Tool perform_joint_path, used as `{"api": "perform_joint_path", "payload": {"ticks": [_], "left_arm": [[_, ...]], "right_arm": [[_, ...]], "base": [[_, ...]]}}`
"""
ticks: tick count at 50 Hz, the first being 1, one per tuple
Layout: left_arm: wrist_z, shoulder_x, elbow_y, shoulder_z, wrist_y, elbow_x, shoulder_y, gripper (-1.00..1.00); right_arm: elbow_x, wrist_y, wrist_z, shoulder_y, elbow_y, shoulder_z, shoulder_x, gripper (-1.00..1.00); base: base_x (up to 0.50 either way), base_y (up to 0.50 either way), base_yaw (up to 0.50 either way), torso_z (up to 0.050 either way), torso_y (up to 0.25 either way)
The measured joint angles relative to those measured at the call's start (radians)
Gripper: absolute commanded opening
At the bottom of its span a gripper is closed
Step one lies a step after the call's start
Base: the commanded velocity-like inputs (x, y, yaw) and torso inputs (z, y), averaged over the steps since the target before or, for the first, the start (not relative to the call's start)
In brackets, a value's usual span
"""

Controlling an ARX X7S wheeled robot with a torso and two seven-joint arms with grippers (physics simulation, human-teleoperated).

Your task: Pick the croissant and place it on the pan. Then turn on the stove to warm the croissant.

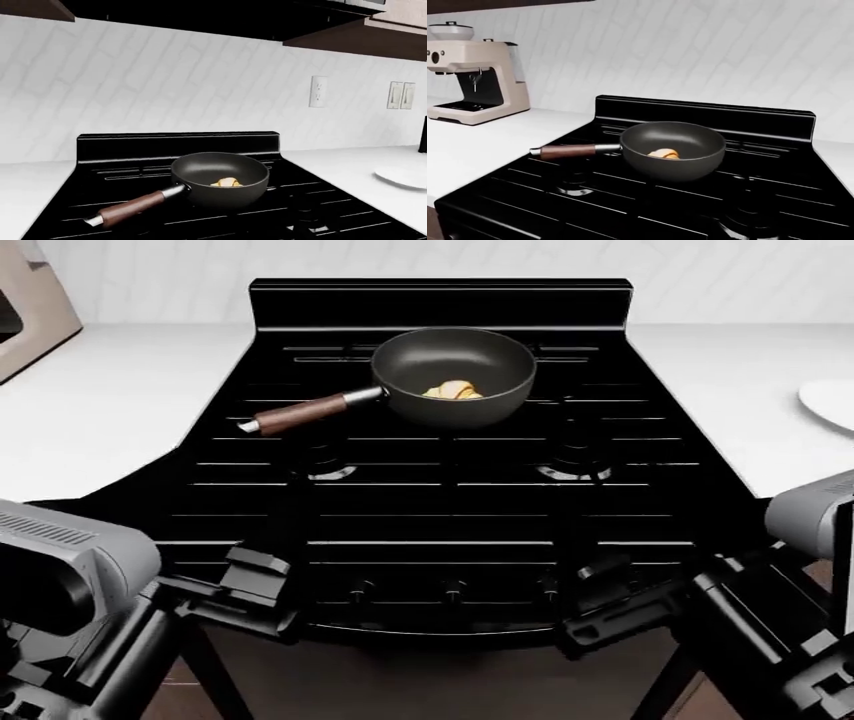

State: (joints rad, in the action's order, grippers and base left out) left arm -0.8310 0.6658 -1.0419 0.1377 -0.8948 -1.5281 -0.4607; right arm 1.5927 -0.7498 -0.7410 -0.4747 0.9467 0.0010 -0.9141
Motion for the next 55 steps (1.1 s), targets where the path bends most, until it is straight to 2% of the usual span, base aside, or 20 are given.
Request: {"api": "perform_joint_path", "payload": {"ticks": [7, 12, 18, 23, 30, 37, 45, 55], "left_arm": [[-0.019, 0.156, -0.002, -0.188, 0.263, 0.14, 0.044, 1.0], [-0.05, 0.261, -0.003, -0.334, 0.426, 0.226, 0.044, 1.0], [-0.092, 0.371, -0.004, -0.516, 0.593, 0.312, 0.007, 1.0], [-0.12, 0.433, -0.004, -0.643, 0.691, 0.366, -0.033, 1.0], [-0.145, 0.492, -0.003, -0.77, 0.783, 0.42, -0.076, 1.0], [-0.159, 0.529, -0.002, -0.858, 0.846, 0.454, -0.114, 1.0], [-0.167, 0.552, 0.004, -0.912, 0.888, 0.471, -0.14, 1.0], [-0.175, 0.568, 0.005, -0.945, 0.918, 0.481, -0.158, 1.0]], "right_arm": [[-0.039, 0.031, -0.001, 0.099, 0.049, 0.045, -0.006, 1.0], [-0.102, 0.118, -0.001, 0.179, 0.069, 0.015, -0.042, 1.0], [-0.213, 0.306, -0.043, 0.232, 0.083, -0.136, -0.14, 1.0], [-0.291, 0.441, -0.101, 0.202, 0.09, -0.317, -0.222, 1.0], [-0.348, 0.575, -0.179, 0.095, 0.095, -0.567, -0.307, 1.0], [-0.359, 0.642, -0.233, 0.003, 0.097, -0.732, -0.353, 1.0], [-0.364, 0.686, -0.272, -0.064, 0.095, -0.846, -0.375, 1.0], [-0.375, 0.708, -0.29, -0.097, 0.09, -0.916, -0.376, 1.0]], "base": [[0.0, 0.0, 0.0, -0.019, 0.0], [0.0, 0.0, 0.0, -0.05, 0.0], [0.0, 0.0, 0.0, -0.05, 0.0], [0.0, 0.0, 0.0, -0.05, 0.0], [0.0, 0.0, 0.0, -0.05, 0.0], [0.0, 0.0, 0.0, -0.05, 0.0], [0.0, 0.0, 0.0, -0.05, 0.0], [0.0, 0.0, 0.0, -0.05, 0.0]]}}
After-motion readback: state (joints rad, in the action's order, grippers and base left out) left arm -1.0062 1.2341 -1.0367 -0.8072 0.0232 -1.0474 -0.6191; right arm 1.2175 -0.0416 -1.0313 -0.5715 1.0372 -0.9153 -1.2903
